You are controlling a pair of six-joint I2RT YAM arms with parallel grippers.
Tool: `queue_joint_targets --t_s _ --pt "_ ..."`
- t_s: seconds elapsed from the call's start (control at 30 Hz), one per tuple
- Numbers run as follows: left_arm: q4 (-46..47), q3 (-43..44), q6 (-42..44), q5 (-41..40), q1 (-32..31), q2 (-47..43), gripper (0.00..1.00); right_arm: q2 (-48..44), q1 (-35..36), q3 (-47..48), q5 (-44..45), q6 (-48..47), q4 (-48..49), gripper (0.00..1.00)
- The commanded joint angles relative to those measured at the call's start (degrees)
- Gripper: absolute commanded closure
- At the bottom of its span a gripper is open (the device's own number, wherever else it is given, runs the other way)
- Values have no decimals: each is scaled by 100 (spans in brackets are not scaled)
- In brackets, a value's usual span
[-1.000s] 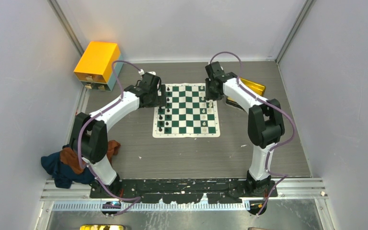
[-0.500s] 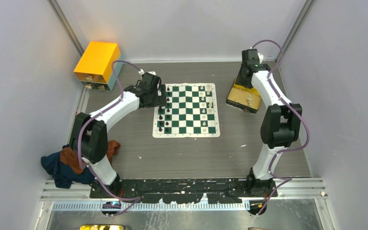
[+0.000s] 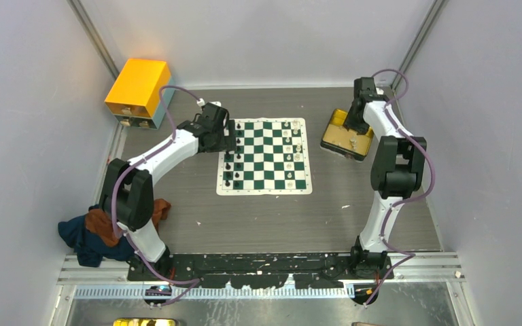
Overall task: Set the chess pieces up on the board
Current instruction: Pick up the chess piece from the storage box.
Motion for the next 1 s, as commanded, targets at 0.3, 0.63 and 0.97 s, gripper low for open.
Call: queue_joint_targets --t_s 0.3,0.63,0.97 --pt "40 348 51 -112 -20 192 1 272 -270 217 -160 105 328 56" --pt "24 451 68 -120 -15 303 1 510 -322 404 -258 107 302 57" --pt "12 513 85 -121 -20 380 1 679 -397 559 -330 98 240 62"
